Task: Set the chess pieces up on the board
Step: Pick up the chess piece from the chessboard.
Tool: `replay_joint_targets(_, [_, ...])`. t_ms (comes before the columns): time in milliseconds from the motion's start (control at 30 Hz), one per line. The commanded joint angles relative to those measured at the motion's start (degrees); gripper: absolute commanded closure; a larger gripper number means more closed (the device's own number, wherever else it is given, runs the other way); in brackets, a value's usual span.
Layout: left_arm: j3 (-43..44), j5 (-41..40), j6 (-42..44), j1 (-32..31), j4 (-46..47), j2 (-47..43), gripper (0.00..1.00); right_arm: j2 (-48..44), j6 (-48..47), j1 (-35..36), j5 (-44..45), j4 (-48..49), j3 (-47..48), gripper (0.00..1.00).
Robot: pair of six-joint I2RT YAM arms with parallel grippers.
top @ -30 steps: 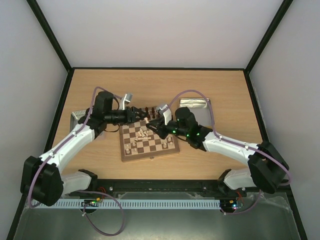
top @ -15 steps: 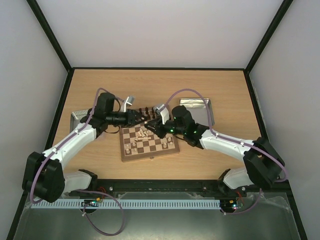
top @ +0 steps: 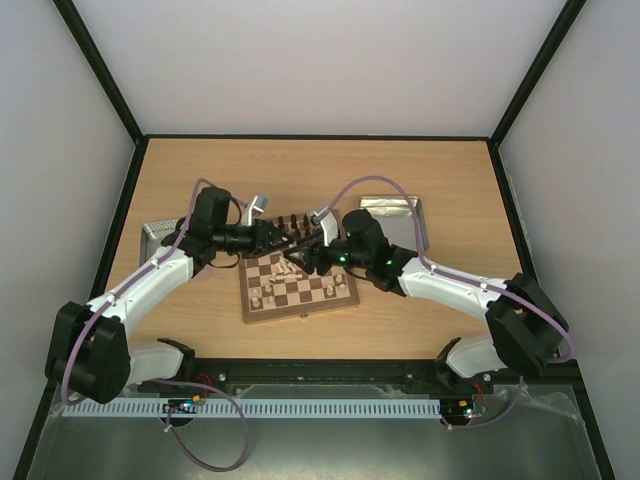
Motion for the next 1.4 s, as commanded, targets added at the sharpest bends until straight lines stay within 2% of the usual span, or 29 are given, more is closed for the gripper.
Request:
replay_joint_targets(0, [-0.24,0.43,-5.81,0.19,2.10,-0.27,0.98,-4.58,7.24,0.29,-0.55,2.68,0.04,0.39])
replay_joint_targets(267, [-3.30,-1.86,-31.37,0.61,17.86,-4.35,0.98,-16.44,34.69,0.35,14.03,17.48,-8.91,0.31])
replay_joint_targets(433, [-4.41,-4.86,-45.32,0.74,28.51,-6.12,0.98,-18.82,46.53,0.20,23.63,10.20,-8.03,0.28])
replay_joint_targets(567, [-4.35,-7.84,-51.24,0.91,32.86,-6.03,0.98,-18.53,52.62,0.13,19.88,11.37,-8.48,0.25])
replay_joint_targets(700, [-4.62,-8.97,-54.41,0.92,36.59,-5.59,0.98,-18.04,57.05,0.11,14.10,18.01,-8.14,0.27])
replay_joint_targets(967, [-5.26,-8.97,-56.98,0.89,39.25,-5.43,0.98,-17.24,61.17,0.07,18.59,10.55,-4.57,0.39])
replay_joint_targets(1200, [-5.78,-8.43,-57.56,0.84,39.14,-6.10,0.98,-13.06,62.69,-0.33,14.20,16.98,-3.10,0.46])
replay_joint_targets(1367, [-5.64,-7.92,-58.05,0.77,39.85,-5.90,0.98,-13.00,61.50,-0.29,16.00,18.04,-2.50,0.57])
